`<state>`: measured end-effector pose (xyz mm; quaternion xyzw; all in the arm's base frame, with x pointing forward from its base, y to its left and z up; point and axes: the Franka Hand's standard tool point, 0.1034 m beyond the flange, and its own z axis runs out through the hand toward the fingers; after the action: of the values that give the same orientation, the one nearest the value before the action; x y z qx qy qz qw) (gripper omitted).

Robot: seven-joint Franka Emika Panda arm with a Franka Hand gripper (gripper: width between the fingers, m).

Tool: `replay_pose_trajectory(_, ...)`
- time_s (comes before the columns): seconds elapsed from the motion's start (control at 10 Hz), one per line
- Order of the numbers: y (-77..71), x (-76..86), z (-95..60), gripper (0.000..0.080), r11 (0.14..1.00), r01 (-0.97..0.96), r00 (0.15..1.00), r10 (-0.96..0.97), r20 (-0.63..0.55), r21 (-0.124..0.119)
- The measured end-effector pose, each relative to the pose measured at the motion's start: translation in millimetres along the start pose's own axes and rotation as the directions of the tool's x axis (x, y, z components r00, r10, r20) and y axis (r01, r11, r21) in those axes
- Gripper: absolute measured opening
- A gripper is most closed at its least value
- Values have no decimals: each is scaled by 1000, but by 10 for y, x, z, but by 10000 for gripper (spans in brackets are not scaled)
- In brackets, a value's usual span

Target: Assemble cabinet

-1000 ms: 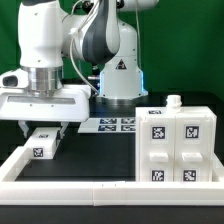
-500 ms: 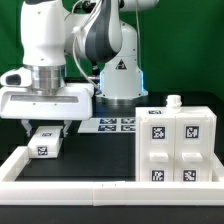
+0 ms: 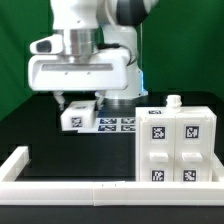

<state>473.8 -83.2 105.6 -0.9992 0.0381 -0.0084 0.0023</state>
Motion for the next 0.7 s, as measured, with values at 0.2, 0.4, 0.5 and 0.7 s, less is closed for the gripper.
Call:
replay_pose_trajectory(0.2,-287,260,-232,560,999,-45,999,45,18,14)
replay_pose_trajectory(0.4,-307,282,-233,561,999,-38,999,38,21,15)
replay_pose_trajectory(0.5,-312,281,-231,561,999,-37,999,37,22,15)
replay_pose_trajectory(0.7,-312,280,-228,561,999,-37,999,37,22,15)
